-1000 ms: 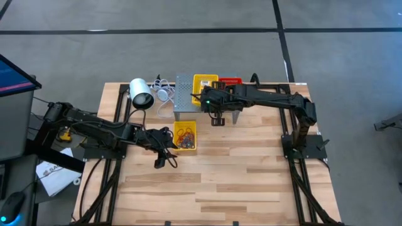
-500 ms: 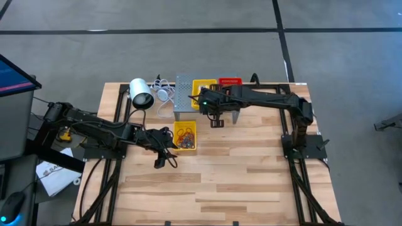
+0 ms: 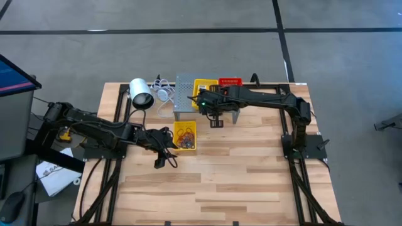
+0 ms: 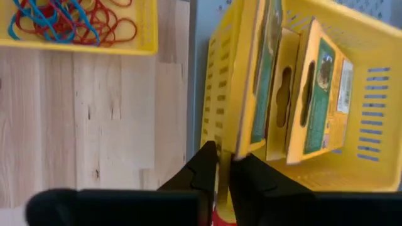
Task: Pick & Place Office Desk Supplies
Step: Put the right yellow basket with crayon boxes on the shelf, then put the yellow basket with rubber bands on the shelf
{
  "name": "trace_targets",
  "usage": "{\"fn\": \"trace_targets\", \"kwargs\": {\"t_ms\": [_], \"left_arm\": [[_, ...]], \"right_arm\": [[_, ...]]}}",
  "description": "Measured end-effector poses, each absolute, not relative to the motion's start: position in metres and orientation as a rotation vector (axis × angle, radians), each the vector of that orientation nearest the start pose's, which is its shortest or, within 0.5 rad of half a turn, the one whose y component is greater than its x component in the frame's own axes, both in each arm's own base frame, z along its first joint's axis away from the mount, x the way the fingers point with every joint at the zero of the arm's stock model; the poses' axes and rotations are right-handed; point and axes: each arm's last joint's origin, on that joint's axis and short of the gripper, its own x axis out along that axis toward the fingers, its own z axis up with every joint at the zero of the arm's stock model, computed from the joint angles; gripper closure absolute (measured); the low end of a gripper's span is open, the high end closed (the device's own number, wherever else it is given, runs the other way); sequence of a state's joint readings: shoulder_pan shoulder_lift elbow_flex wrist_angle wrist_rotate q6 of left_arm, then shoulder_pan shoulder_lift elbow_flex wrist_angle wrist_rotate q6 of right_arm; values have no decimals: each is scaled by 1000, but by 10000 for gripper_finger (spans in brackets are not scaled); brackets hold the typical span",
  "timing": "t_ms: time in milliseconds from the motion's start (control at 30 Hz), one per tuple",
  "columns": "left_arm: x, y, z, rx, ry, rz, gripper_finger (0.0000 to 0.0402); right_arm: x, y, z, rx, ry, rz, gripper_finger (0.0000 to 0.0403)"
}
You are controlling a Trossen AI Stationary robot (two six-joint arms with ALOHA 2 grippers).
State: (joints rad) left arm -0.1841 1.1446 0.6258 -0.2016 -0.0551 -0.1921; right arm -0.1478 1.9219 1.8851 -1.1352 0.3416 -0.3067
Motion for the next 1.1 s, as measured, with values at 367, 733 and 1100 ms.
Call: {"fn": "trace_targets", "kwargs": {"t_ms": [367, 733, 1100], "left_arm": [[222, -40, 211, -98, 724, -54, 215], [222, -40, 211, -98, 724, -54, 215], [223, -40, 211, -98, 724, -54, 215]], "right_arm": [[386, -66, 313, -376, 1268, -242, 326], [380, -64, 322, -396, 1268, -293, 230], [378, -50, 353, -409, 1169, -306, 190]]}}
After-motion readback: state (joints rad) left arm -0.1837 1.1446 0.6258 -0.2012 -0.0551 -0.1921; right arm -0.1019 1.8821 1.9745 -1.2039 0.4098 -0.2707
